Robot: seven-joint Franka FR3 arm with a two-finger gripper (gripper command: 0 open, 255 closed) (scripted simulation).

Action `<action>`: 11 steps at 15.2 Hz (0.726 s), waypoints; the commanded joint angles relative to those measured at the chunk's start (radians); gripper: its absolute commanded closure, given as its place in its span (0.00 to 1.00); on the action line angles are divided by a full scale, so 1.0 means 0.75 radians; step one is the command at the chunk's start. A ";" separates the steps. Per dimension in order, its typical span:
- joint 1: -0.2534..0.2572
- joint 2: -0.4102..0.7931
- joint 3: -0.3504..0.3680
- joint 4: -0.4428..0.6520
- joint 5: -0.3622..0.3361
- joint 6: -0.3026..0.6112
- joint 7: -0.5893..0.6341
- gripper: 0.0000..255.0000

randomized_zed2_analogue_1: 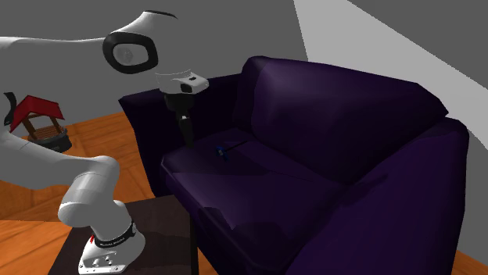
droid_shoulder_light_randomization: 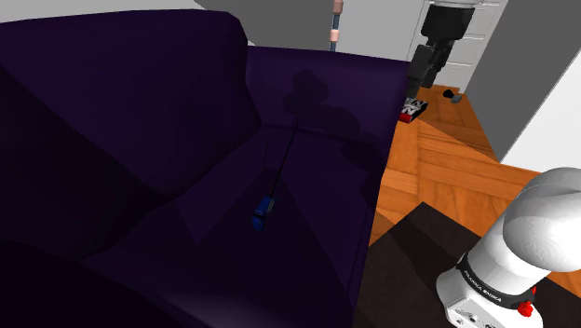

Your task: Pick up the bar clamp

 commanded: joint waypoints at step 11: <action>-0.026 0.073 0.370 -0.163 0.195 0.253 0.584 0.00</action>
